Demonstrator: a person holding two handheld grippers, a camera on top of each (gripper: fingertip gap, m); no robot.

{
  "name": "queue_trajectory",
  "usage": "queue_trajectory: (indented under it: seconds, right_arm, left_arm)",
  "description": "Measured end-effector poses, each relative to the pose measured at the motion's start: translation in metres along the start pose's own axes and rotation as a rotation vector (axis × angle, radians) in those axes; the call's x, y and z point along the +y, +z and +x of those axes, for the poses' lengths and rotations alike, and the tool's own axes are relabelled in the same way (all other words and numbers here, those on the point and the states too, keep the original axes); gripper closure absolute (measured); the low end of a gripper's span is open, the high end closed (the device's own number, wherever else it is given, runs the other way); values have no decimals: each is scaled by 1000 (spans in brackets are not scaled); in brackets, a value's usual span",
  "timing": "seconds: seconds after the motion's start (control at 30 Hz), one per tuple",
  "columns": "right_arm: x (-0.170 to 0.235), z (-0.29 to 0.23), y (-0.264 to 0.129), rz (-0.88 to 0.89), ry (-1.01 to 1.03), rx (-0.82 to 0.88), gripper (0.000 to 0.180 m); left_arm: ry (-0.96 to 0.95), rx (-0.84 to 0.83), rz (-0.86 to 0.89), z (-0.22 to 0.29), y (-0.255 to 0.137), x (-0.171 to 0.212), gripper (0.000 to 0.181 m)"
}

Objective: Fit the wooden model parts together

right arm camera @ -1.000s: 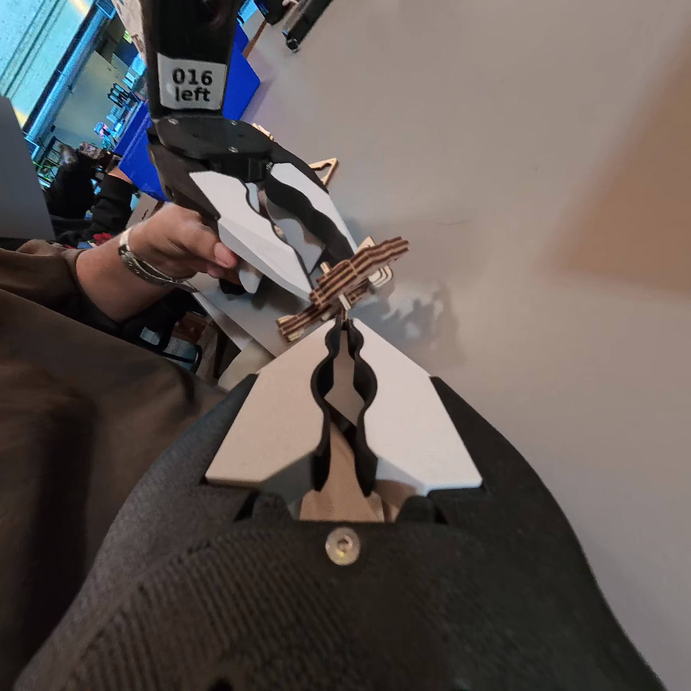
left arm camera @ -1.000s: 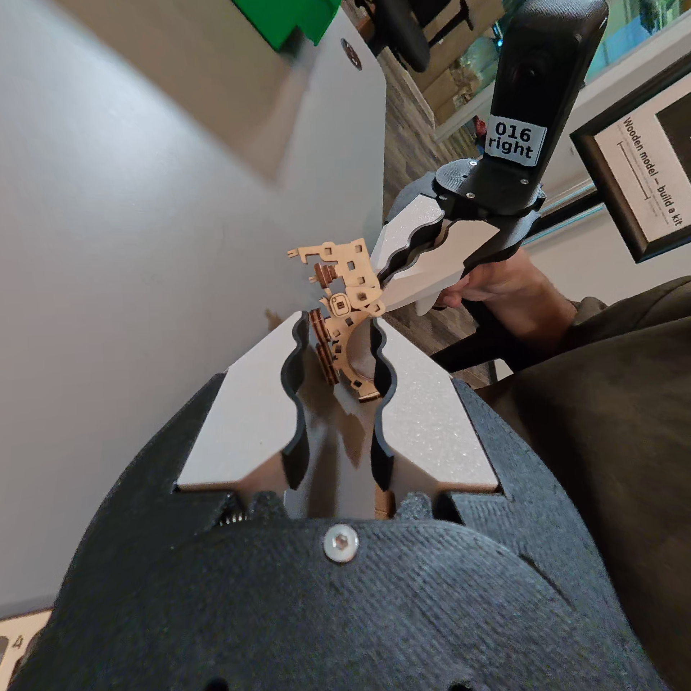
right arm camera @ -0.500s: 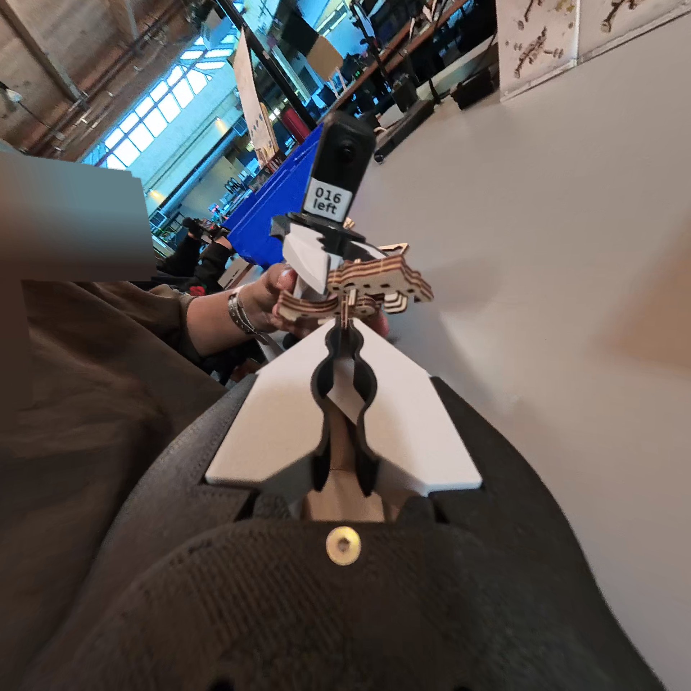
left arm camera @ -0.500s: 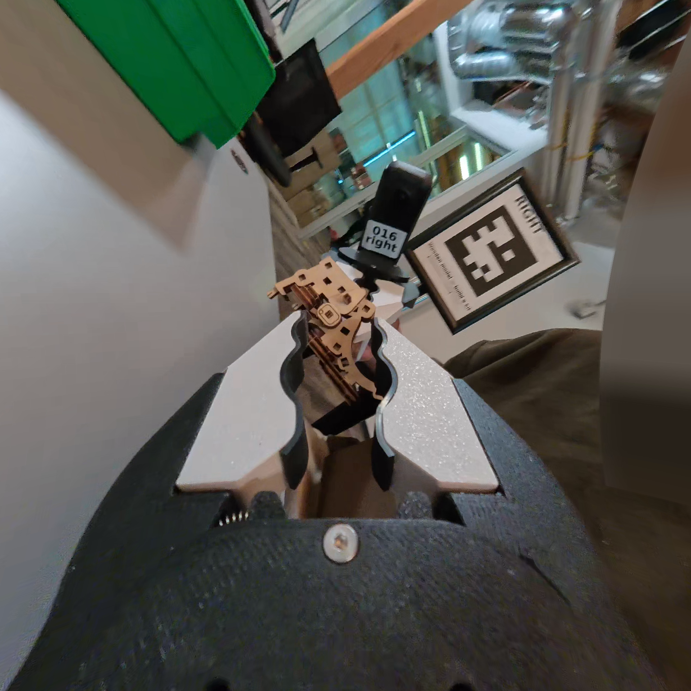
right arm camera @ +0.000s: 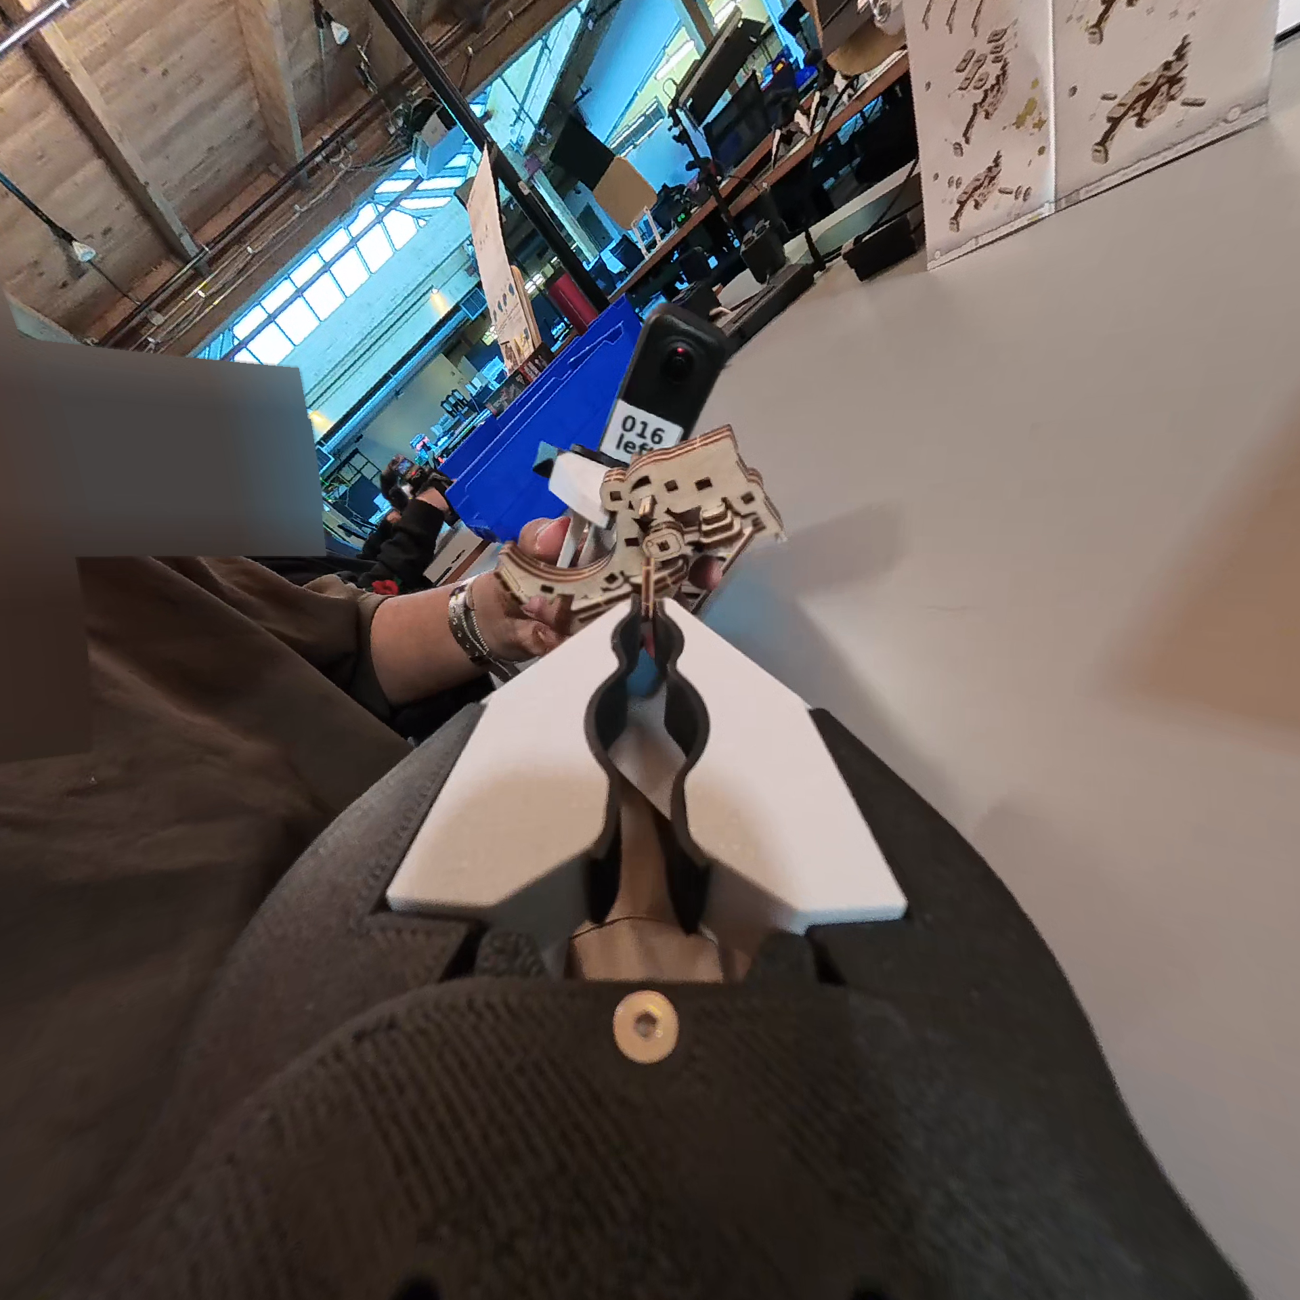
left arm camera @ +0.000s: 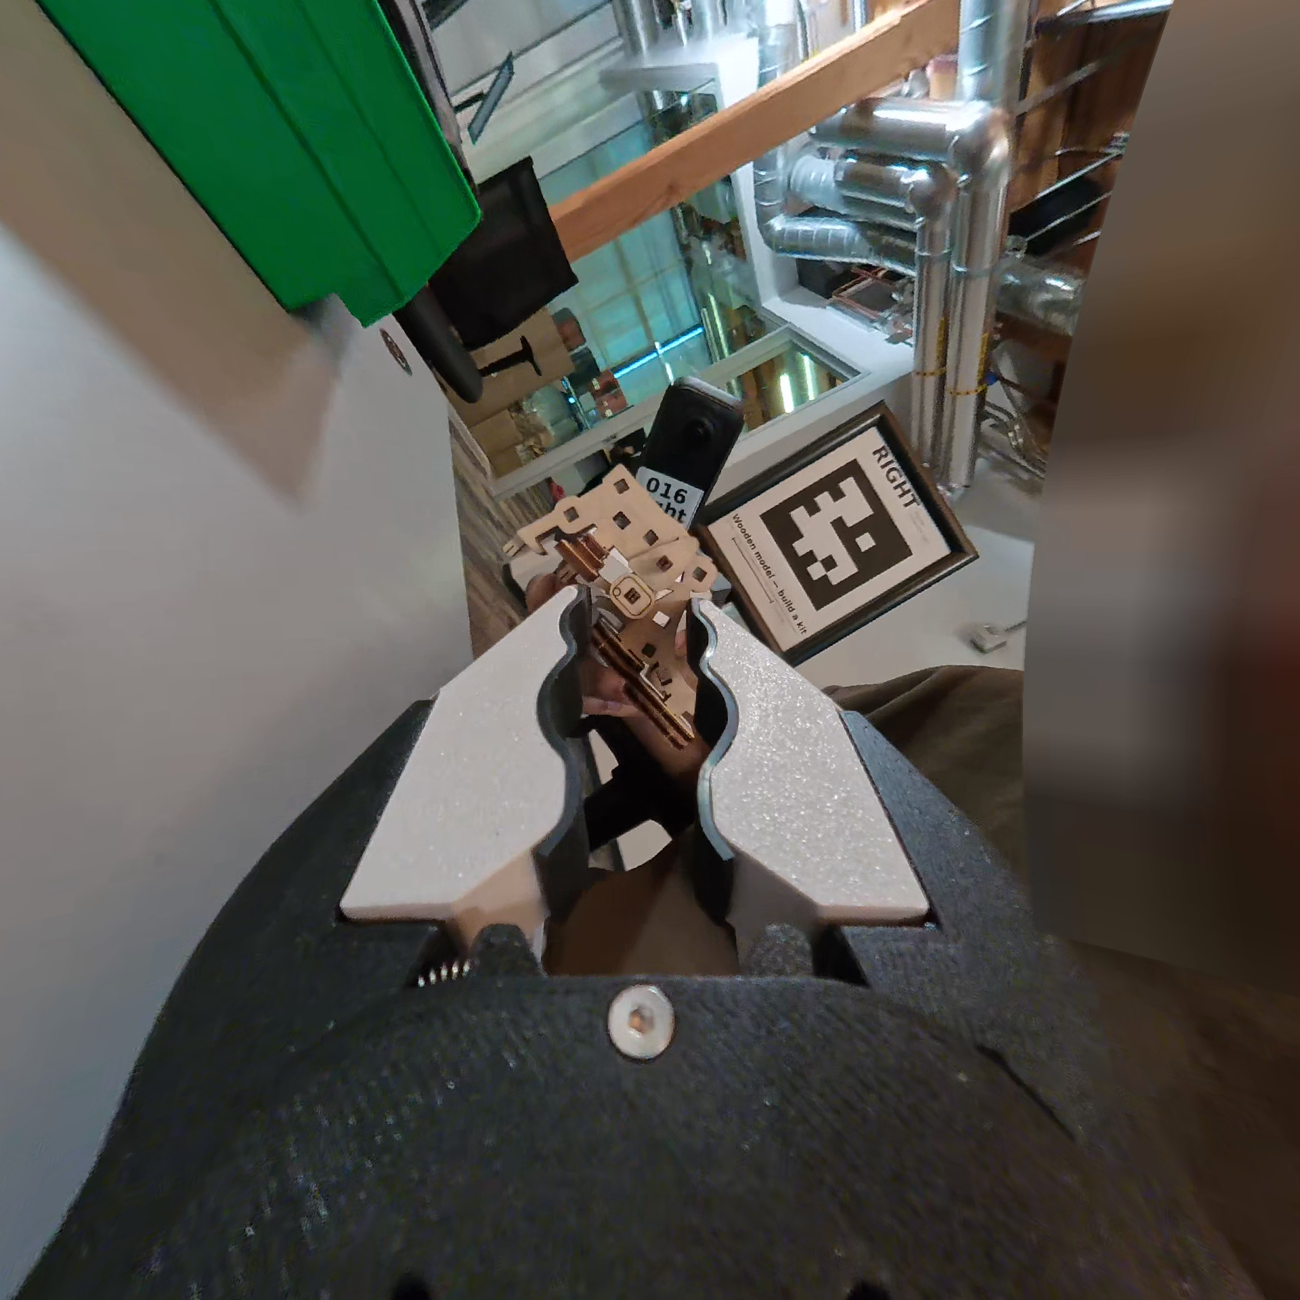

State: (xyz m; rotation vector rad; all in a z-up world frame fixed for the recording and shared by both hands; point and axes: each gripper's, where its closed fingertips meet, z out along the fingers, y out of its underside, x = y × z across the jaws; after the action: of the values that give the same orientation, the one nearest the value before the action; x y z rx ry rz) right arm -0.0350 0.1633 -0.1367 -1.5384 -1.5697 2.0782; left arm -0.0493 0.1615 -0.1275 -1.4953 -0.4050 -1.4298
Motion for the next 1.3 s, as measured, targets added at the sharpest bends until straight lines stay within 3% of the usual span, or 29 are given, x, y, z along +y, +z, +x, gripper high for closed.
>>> queue_trajectory:
  seconds: [0.03,0.17,0.3,0.4,0.57,0.73,0.97,1.1,1.3]
  right_arm:
    - [0,1,0,0,1,5,179]
    - [-6,8,-5,34,-4,45,179]
    - [-31,-24,-16,191,46,-178,179]
    - [-29,-30,-10,184,4,-177,179]
    - [-12,-4,2,70,-67,58,179]
    - [-18,-9,-3,128,45,-18,179]
    - [13,29,-7,-47,95,153,178]
    - [44,44,-8,-239,97,229,178]
    - [55,49,-11,-305,99,260,178]
  left_arm:
    - [23,-19,-1,-1,0,-1,157]
    - [207,-203,-1,-15,-8,-8,158]
    - [500,-435,-47,-24,-16,-14,157]
    - [650,-550,-94,-29,-15,-11,157]
    - [725,-621,-166,-38,-12,-1,157]
    - [790,-686,-199,-39,-13,-1,157]
    - [836,-768,-236,-41,-26,-6,156]
    - [806,-748,-228,-41,-26,-4,156]
    - [769,-735,-203,-40,-30,-7,156]
